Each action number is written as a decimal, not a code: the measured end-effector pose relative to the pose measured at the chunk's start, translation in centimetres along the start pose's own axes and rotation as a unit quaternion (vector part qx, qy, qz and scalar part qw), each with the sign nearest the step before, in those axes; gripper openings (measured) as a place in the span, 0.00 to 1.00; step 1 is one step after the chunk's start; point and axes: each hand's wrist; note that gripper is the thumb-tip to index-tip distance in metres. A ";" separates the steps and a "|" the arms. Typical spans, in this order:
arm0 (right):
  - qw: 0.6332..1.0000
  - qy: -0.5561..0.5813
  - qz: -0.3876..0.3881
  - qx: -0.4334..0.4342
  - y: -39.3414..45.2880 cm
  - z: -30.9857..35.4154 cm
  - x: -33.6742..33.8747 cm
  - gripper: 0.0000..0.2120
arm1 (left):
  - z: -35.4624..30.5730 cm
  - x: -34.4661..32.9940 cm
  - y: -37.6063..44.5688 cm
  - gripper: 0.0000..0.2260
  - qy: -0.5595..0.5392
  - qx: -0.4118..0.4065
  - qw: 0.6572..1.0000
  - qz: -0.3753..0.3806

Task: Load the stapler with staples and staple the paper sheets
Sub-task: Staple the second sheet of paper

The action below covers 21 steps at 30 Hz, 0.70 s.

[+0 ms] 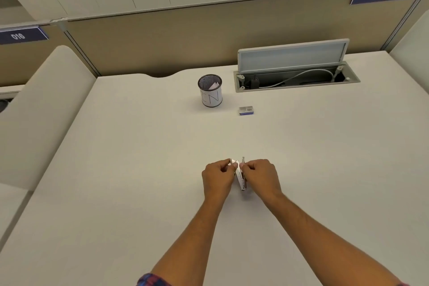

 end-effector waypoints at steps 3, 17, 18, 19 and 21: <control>0.998 -0.061 -0.008 -0.001 -0.6 -0.6 -0.2 0.22 | 0.4 -0.3 -0.6 0.09 0.019 0.002 1.000 0.005; 0.978 -0.206 -0.014 0.021 -1.5 0.1 -0.6 0.14 | 0.5 -1.2 -1.1 0.12 0.068 -0.024 0.997 -0.021; 0.977 -0.213 -0.013 0.021 -1.4 0.2 -0.7 0.13 | 0.5 -1.3 -1.0 0.13 0.070 -0.026 0.997 -0.021; 0.975 -0.220 -0.012 0.021 -1.3 0.2 -0.7 0.12 | 0.6 -1.3 -0.9 0.14 0.074 -0.028 0.997 -0.021; 0.973 -0.228 -0.011 0.023 -1.1 0.1 -0.9 0.12 | 0.7 -1.4 -0.9 0.15 0.082 -0.029 0.996 -0.024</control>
Point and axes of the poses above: each hand's wrist, its own y-axis towards the middle knuckle, its own x-axis out of the back of the hand, z = x × y, and after that the axes turned 8 degrees about y, right-handed
